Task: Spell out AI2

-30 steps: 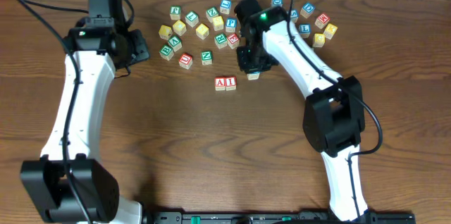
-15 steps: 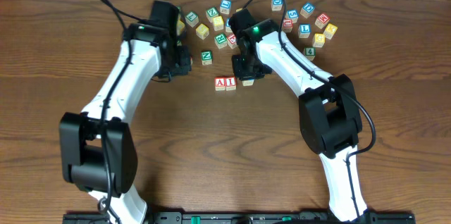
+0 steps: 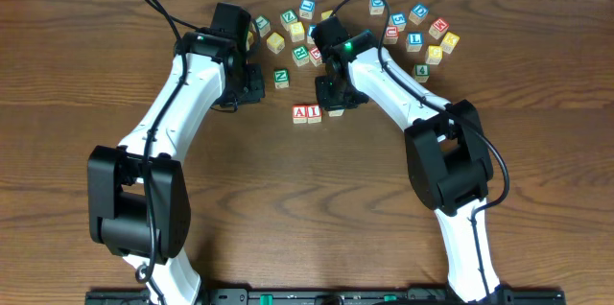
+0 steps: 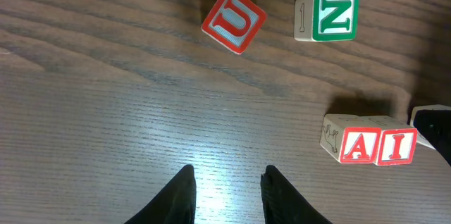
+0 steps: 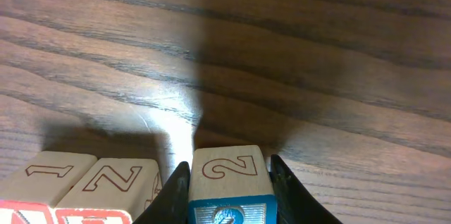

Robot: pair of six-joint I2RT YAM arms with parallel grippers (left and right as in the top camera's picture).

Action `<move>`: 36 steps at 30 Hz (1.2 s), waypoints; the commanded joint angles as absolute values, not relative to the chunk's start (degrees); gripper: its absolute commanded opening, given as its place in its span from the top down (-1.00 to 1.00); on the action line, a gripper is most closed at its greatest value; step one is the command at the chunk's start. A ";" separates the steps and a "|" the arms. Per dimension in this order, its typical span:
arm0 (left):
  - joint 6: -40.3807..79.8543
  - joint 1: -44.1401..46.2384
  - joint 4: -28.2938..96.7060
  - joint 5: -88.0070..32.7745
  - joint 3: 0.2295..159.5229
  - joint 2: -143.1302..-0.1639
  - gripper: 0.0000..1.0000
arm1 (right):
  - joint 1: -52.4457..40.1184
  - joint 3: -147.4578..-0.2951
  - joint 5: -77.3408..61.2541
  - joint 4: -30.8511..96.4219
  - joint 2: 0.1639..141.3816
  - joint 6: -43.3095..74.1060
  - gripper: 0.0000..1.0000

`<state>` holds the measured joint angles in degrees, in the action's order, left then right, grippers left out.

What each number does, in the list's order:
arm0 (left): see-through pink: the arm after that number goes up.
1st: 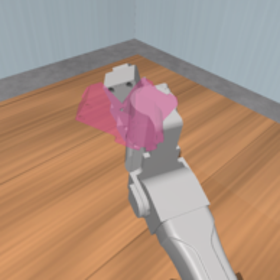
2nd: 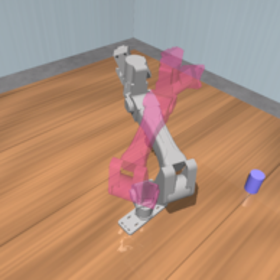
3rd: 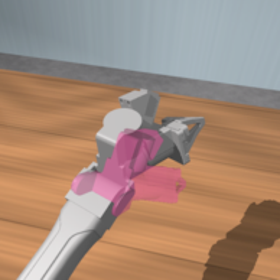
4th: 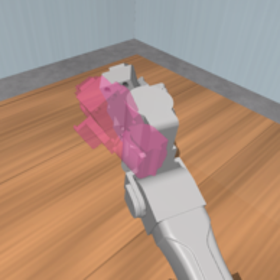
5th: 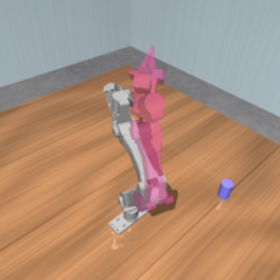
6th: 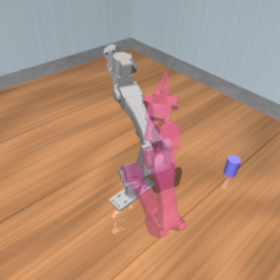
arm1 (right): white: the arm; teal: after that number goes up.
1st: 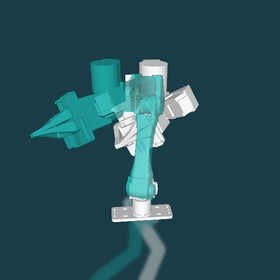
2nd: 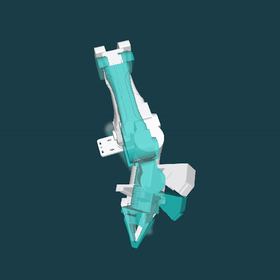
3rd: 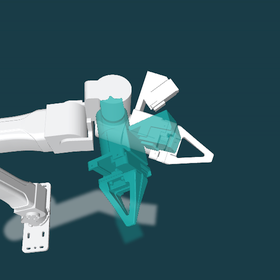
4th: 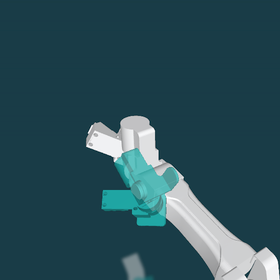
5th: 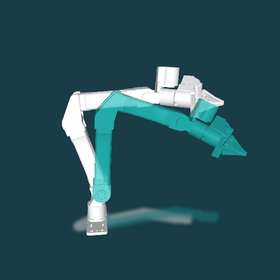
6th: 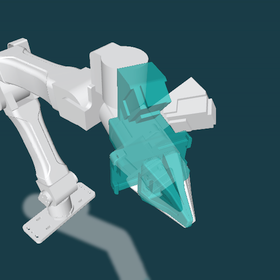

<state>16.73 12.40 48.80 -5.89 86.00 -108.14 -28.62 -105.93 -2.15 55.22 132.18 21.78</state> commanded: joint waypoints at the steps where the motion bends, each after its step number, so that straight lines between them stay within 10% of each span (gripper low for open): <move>1: 17.30 12.32 48.80 -6.00 86.48 -108.64 0.38 | -28.97 -105.47 -4.10 55.53 132.16 22.68 0.54; 25: 18.13 12.32 48.77 -5.98 86.48 -108.64 0.38 | -28.80 -107.20 -5.56 56.99 126.19 20.73 0.04; 36: 19.92 12.36 49.21 -10.15 86.08 -110.21 0.38 | -23.00 -106.39 -5.54 61.45 122.54 20.75 0.25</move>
<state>18.46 12.40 49.04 -7.75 86.00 -108.29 -25.63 -106.43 -5.69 60.53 123.13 21.21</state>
